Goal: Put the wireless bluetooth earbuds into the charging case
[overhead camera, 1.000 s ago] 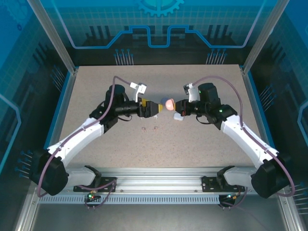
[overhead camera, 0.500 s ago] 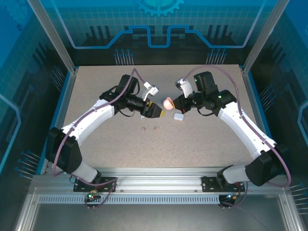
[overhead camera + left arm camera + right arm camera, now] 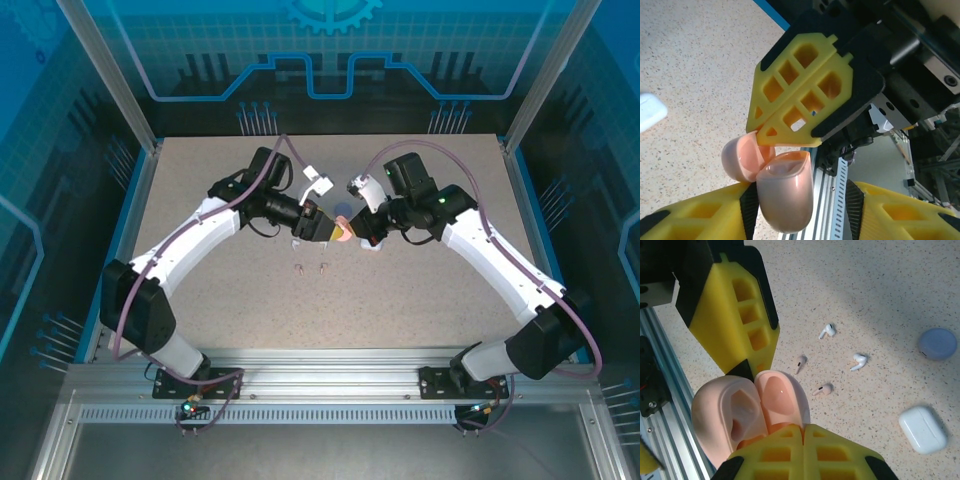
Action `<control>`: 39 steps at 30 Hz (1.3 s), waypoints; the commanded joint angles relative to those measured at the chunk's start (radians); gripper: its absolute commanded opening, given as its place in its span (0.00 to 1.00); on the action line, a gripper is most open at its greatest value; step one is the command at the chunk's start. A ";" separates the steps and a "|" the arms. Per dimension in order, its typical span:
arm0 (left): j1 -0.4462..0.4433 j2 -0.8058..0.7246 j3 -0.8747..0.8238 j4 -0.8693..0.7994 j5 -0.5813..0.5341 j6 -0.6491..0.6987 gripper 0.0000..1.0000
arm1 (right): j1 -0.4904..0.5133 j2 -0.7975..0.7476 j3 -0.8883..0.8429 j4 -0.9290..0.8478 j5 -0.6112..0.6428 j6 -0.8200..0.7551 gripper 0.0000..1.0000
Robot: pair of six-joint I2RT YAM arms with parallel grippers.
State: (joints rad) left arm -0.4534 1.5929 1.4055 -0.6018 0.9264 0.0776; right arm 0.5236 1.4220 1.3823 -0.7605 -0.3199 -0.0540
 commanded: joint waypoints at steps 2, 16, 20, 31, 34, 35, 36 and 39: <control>0.008 0.024 0.030 -0.055 0.051 0.041 0.48 | 0.018 0.011 0.032 -0.021 0.010 -0.018 0.00; 0.010 0.074 0.057 -0.053 0.081 0.042 0.42 | 0.027 0.015 0.047 -0.019 0.010 -0.018 0.00; 0.009 0.078 0.063 -0.058 0.086 0.046 0.40 | 0.027 0.022 0.052 -0.021 0.010 -0.022 0.00; 0.010 0.089 0.066 -0.060 0.091 0.044 0.08 | 0.027 0.026 0.064 -0.025 0.034 -0.023 0.00; 0.009 0.073 0.040 -0.022 0.082 0.022 0.00 | 0.010 0.029 0.076 -0.019 0.081 0.004 0.10; 0.009 0.063 0.029 -0.010 0.076 0.014 0.00 | 0.001 0.029 0.080 -0.017 0.095 0.015 0.17; 0.009 0.052 0.015 0.009 0.065 0.005 0.00 | -0.011 0.032 0.089 -0.019 0.113 0.031 0.22; 0.011 0.008 -0.030 0.062 0.024 -0.027 0.00 | -0.046 0.023 0.098 -0.020 0.101 0.059 0.34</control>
State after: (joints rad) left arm -0.4484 1.6569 1.4147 -0.5896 0.9707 0.0841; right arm 0.5121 1.4498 1.4425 -0.7765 -0.2417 -0.0322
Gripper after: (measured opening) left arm 0.224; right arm 0.327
